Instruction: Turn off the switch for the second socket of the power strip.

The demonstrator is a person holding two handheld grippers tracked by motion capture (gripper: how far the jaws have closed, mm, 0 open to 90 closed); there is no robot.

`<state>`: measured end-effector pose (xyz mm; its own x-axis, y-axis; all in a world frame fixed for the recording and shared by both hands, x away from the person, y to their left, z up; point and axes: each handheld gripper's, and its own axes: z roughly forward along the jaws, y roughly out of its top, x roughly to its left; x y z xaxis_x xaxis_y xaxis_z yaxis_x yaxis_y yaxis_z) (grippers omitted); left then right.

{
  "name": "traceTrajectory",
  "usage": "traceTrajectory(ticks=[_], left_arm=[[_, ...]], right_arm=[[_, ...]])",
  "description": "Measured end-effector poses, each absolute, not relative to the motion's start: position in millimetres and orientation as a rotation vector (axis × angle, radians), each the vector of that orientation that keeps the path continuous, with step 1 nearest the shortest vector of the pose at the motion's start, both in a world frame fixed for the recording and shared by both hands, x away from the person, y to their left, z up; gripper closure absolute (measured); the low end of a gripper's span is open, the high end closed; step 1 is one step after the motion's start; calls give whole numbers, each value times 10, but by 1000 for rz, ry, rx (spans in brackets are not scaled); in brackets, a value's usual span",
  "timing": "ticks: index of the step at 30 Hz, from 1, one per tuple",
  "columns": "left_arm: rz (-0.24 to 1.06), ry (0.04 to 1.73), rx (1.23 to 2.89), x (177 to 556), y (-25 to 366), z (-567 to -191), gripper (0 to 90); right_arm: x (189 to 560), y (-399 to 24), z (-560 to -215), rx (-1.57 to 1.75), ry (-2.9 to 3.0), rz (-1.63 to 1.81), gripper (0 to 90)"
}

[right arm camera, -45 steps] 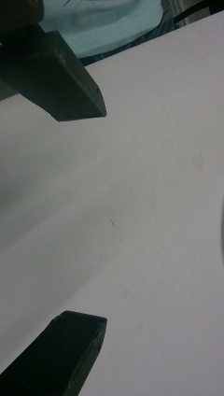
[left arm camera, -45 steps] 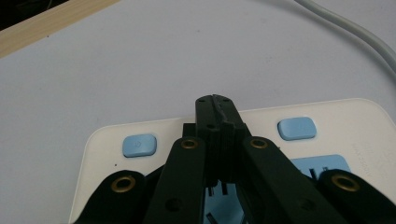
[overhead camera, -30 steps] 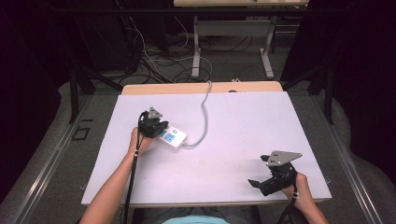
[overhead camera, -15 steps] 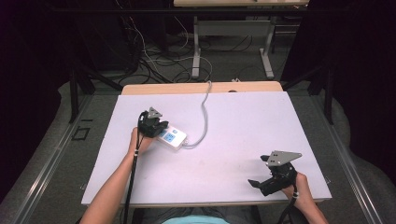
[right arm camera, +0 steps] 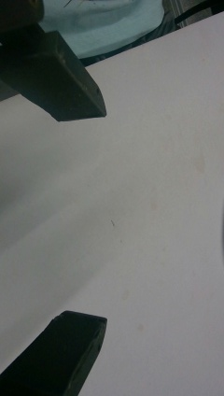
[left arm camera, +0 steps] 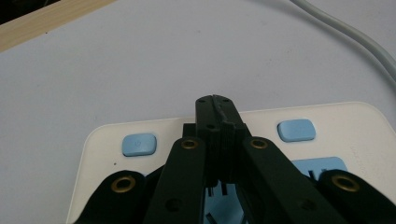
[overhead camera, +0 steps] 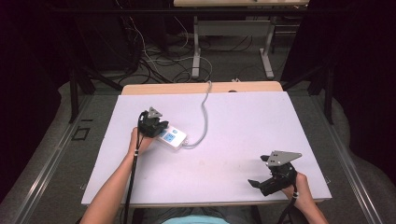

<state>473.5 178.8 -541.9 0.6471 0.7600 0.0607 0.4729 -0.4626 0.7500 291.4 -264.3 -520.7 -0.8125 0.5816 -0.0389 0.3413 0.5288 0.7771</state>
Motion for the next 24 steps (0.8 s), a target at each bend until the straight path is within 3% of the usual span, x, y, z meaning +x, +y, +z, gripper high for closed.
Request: traceTrajectory(ticks=[24], left_arm=[[515, 951, 2161, 4730, 1769, -5404, 900]], right_arm=[[2918, -2643, -5208, 766, 2485, 1165, 12]])
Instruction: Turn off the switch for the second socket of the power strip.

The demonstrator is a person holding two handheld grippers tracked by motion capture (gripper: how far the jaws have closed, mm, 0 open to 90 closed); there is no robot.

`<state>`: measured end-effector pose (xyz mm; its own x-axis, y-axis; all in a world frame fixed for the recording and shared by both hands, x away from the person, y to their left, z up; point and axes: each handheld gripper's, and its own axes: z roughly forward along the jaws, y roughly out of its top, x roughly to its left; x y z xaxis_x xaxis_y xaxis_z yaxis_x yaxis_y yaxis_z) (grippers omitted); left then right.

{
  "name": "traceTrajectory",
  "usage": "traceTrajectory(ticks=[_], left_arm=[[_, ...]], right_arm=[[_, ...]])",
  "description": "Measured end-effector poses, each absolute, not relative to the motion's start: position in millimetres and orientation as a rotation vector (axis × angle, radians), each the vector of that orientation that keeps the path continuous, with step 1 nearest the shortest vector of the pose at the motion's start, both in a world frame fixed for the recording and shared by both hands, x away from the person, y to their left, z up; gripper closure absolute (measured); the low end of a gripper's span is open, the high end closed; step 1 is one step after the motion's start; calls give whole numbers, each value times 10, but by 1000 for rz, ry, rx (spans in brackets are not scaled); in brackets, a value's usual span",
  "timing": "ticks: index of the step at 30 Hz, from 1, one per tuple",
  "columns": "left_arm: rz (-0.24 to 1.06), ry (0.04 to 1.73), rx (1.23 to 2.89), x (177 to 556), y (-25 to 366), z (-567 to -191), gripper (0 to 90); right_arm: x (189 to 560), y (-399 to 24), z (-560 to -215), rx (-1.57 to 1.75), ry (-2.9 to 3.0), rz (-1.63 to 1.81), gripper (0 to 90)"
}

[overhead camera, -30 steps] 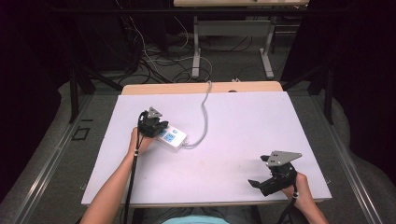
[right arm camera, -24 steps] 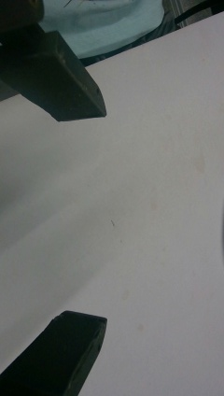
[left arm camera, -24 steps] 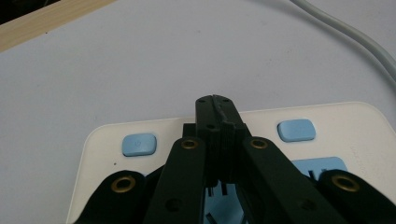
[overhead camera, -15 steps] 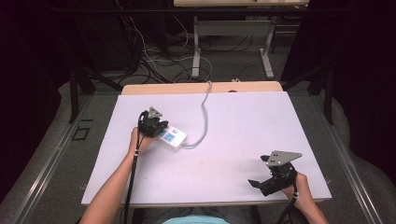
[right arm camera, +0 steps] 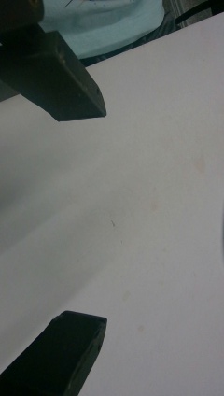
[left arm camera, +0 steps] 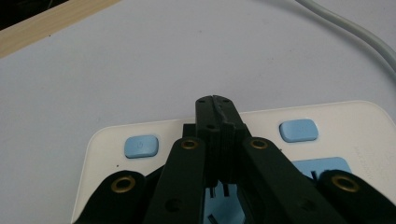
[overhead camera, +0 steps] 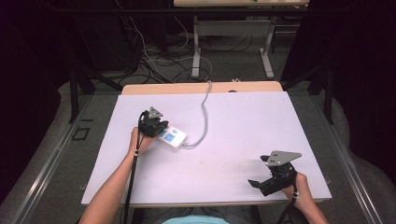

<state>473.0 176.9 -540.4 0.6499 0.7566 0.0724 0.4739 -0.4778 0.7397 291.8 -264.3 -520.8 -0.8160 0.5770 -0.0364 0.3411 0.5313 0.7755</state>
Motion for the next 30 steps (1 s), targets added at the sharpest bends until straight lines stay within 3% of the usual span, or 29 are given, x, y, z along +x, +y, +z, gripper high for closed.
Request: traceTrajectory(ticks=[30], left_arm=[[516, 938, 2153, 4738, 1796, -5376, 900]], right_arm=[[2910, -2635, -5211, 779, 2485, 1167, 12]])
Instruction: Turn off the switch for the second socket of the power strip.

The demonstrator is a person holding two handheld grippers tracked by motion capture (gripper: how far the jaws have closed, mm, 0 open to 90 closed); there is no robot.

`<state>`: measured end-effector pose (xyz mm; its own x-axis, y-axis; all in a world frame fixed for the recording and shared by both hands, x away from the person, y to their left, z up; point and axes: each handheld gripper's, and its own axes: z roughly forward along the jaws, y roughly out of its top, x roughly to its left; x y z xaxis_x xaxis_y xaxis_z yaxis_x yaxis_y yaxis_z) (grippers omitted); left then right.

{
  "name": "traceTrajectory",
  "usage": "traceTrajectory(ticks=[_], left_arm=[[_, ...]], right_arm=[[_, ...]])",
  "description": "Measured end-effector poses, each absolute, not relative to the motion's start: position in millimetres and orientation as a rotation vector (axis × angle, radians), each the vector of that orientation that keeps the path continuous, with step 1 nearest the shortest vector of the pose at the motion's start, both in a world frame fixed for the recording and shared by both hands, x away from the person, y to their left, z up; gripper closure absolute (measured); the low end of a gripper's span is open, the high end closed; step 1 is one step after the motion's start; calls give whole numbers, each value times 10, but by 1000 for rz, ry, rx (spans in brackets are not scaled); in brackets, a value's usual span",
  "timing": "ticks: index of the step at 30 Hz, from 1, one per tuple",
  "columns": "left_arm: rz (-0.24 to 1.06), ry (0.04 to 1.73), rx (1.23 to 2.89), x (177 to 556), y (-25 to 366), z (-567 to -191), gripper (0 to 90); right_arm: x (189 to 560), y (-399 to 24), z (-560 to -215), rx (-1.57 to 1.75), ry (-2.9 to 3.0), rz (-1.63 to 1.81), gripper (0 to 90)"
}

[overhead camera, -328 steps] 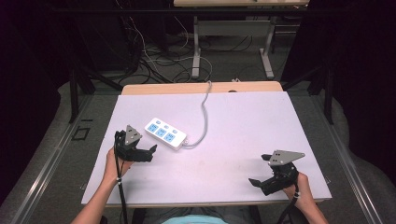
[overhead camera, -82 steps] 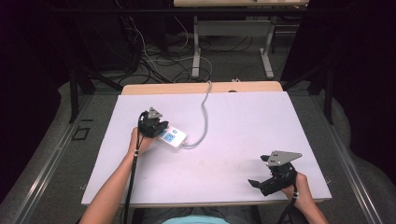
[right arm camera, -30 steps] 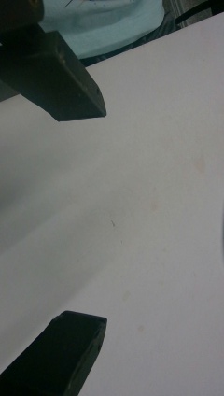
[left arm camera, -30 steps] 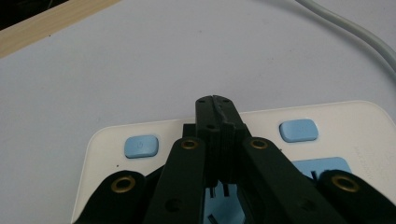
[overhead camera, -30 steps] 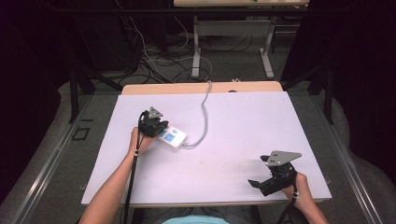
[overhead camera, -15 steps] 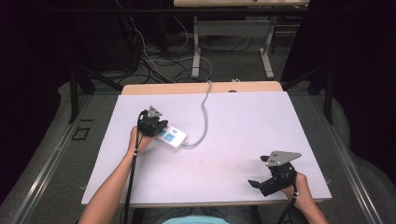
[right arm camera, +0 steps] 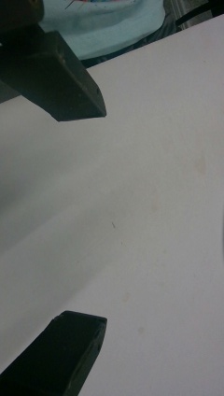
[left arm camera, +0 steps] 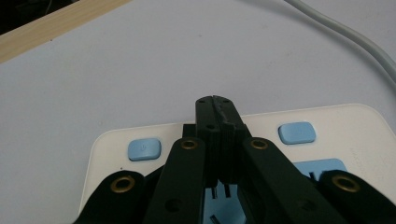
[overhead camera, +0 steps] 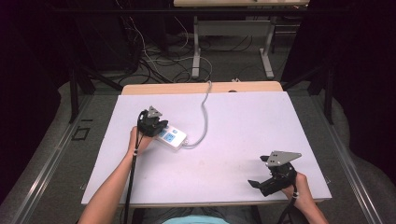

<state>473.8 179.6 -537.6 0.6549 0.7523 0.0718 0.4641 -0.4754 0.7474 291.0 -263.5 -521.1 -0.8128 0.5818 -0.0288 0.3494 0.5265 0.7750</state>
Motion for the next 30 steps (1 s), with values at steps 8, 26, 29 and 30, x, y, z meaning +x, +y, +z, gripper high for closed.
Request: traceTrajectory(ticks=[8, 26, 29, 30], left_arm=[[527, 943, 2152, 4736, 1803, -5374, 900], [518, 949, 2132, 4667, 1798, -5249, 564], [539, 975, 2126, 4656, 1781, -5227, 395], [550, 983, 2124, 4650, 1783, -5215, 343]], right_arm=[[2908, -2635, -5207, 780, 2492, 1169, 12], [2939, -2642, -5218, 768, 2493, 1173, 13], [2947, -2644, -5217, 760, 2501, 1170, 13], [2947, -2643, -5216, 761, 2500, 1171, 13]])
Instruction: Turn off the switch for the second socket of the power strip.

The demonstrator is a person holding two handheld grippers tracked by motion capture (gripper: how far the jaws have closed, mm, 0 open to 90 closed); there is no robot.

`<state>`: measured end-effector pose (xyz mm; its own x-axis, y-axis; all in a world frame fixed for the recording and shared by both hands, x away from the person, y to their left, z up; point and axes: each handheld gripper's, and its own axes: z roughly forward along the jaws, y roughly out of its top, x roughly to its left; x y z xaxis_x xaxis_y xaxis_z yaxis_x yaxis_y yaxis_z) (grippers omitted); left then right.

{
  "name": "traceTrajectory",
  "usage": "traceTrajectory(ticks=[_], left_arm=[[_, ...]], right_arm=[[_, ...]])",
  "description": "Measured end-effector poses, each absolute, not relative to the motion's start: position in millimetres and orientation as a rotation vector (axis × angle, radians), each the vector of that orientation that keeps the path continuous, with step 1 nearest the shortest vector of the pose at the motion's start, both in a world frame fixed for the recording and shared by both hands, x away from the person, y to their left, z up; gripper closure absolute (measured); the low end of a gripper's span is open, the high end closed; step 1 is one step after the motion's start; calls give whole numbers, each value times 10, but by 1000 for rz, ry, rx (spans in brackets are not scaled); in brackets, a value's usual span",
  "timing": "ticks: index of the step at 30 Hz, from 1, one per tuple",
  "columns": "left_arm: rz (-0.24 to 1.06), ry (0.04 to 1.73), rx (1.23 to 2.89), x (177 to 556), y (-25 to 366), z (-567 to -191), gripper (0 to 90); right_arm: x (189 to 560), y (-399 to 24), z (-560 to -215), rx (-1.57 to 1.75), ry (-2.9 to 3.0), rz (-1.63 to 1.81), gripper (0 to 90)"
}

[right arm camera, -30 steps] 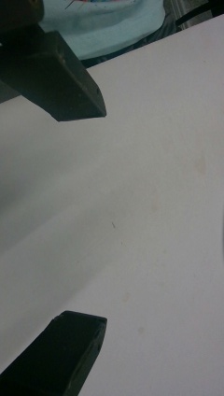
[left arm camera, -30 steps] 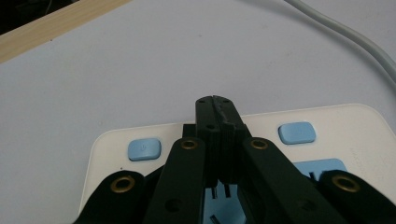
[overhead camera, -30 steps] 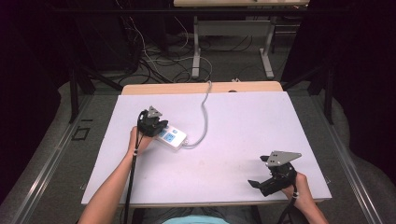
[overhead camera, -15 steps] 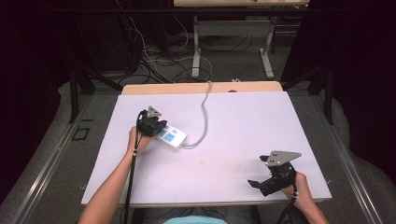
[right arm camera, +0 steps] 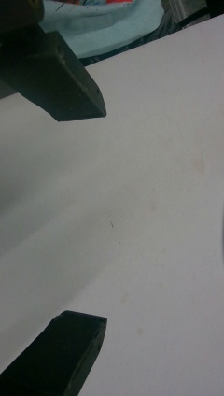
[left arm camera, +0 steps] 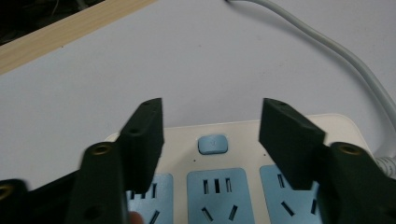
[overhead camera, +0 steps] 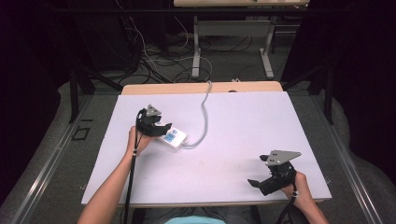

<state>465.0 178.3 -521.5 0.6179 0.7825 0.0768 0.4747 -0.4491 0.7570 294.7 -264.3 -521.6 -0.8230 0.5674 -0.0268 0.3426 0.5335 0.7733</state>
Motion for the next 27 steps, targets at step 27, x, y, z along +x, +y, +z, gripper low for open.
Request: traceTrajectory(ticks=[27], left_arm=[[559, 1026, 2139, 4371, 1884, -5046, 4]], right_arm=[[2945, -2606, -5215, 762, 2500, 1161, 13]])
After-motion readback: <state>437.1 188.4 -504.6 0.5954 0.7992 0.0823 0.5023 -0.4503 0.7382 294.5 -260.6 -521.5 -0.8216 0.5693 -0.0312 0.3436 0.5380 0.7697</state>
